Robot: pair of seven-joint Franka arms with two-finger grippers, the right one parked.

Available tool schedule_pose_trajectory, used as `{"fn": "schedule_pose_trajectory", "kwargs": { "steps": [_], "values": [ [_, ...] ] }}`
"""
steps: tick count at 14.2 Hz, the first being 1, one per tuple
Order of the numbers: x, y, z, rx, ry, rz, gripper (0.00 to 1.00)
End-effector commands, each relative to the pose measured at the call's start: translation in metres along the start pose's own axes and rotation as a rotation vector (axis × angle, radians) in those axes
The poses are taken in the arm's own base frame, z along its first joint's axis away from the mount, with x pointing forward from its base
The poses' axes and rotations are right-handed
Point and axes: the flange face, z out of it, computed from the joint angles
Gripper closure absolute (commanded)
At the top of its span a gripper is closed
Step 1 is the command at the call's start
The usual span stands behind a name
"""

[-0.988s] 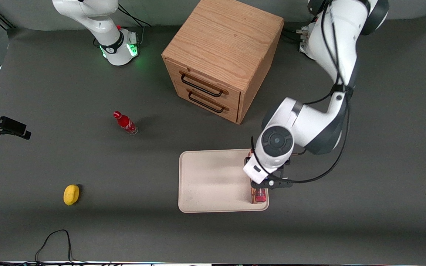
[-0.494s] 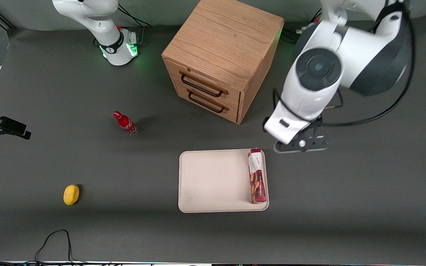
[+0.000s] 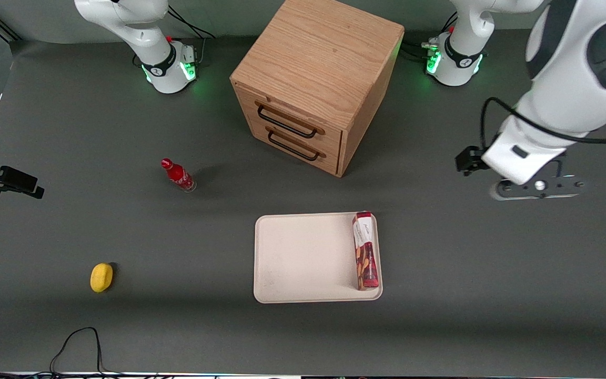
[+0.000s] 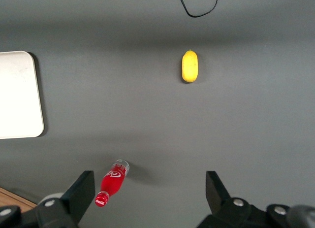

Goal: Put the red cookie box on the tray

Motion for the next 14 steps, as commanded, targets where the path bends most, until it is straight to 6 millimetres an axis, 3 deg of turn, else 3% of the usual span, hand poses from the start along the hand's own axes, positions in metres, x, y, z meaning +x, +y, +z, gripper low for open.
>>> {"fn": "schedule_pose_trajectory", "kwargs": {
  "steps": [1,4,8,12,14],
  "values": [
    [-0.017,-0.044,0.018,-0.011,0.008,0.027,0.0],
    [-0.009,-0.089,0.022,-0.038,0.001,0.026,0.0],
    [-0.003,-0.124,0.035,-0.043,0.015,0.004,0.0],
    [0.004,-0.148,0.037,-0.093,0.031,-0.041,0.0],
    [0.005,-0.15,0.033,-0.102,0.025,-0.047,0.0]
  ]
}}
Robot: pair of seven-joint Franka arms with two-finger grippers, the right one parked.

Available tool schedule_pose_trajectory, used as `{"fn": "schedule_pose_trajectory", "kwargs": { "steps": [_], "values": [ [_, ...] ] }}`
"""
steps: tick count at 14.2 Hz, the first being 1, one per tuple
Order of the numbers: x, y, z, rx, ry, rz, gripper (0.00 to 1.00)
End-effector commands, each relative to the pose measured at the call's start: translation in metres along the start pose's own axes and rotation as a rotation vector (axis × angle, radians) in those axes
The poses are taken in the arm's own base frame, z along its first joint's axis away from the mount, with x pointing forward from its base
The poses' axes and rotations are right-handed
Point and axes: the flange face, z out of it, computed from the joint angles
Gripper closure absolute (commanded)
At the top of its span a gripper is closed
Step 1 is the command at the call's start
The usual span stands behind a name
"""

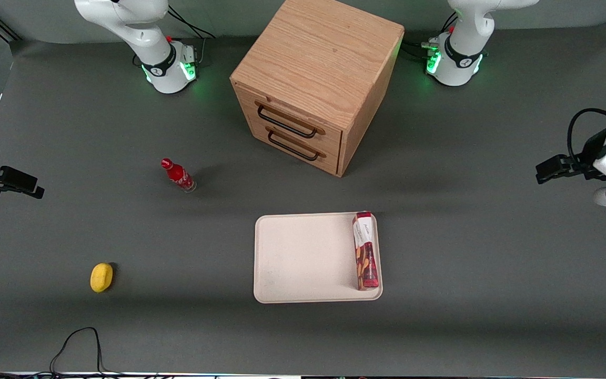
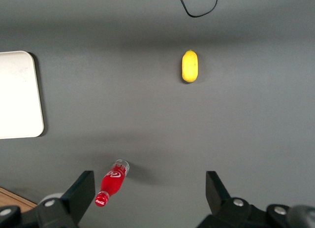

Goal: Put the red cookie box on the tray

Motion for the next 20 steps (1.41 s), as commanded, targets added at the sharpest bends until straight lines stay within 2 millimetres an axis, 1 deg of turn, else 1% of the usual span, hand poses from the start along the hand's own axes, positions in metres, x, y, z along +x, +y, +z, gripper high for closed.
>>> {"fn": "schedule_pose_trajectory", "kwargs": {
  "steps": [1,3,6,10,13,15,20],
  "values": [
    [-0.007,0.002,-0.01,-0.018,0.012,0.013,0.0],
    [-0.008,0.01,-0.016,-0.016,0.013,0.026,0.0],
    [-0.013,0.016,-0.018,-0.015,-0.007,0.041,0.0],
    [-0.018,0.013,-0.02,-0.015,-0.021,0.04,0.0],
    [-0.02,0.008,-0.019,-0.016,-0.047,0.088,0.0],
    [-0.021,0.006,-0.02,-0.015,-0.047,0.086,0.0],
    [-0.022,0.008,-0.019,-0.013,-0.051,0.094,0.0]
  ]
}}
